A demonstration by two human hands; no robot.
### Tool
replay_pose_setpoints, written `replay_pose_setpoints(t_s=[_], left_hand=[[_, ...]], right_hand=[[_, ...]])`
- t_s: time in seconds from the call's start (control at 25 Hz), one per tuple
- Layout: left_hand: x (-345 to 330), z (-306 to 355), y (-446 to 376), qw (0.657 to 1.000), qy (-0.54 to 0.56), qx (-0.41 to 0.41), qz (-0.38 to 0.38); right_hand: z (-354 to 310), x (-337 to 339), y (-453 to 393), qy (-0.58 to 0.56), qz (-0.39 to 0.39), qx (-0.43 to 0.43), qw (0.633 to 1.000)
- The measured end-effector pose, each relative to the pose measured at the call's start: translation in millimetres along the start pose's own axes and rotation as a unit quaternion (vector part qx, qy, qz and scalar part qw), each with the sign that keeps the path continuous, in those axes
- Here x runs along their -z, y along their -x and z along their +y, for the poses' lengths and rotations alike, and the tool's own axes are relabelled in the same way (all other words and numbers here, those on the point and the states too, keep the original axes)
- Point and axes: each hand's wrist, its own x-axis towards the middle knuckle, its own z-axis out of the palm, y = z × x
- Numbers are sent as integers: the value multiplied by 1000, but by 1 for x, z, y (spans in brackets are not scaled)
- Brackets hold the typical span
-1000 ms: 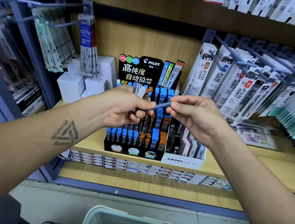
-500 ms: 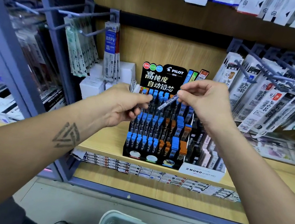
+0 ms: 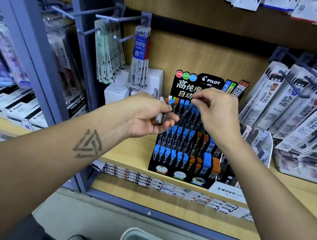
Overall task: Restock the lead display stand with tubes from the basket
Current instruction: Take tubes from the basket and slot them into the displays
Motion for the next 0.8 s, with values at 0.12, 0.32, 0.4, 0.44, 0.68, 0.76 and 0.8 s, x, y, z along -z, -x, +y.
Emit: replay_pose_setpoints(t_s=[0.12, 0.32, 0.4, 0.44, 0.68, 0.76, 0.8], left_hand=[[3, 1, 1, 1000, 2, -9, 5], [5, 3, 1, 1000, 6, -12, 14], [6, 3, 1, 1000, 11, -14, 16], [6, 2, 1, 1000, 12, -14, 17], [5, 2, 0, 1000, 6, -18, 13], [5, 1, -1, 1000, 9, -17, 15], [5, 0, -2, 1000, 10, -17, 16]], right_hand=[[-1, -5, -5, 16, -6, 34, 999], [-2, -7, -10, 17, -15, 10, 1000], [-3, -7, -13, 17, -21, 13, 1000], [-2, -6, -14, 12, -26, 7, 1000], [6, -14, -10, 42, -55, 18, 997], [7, -23, -6, 100, -58, 59, 992], [7, -28, -3, 141, -57, 79, 985]])
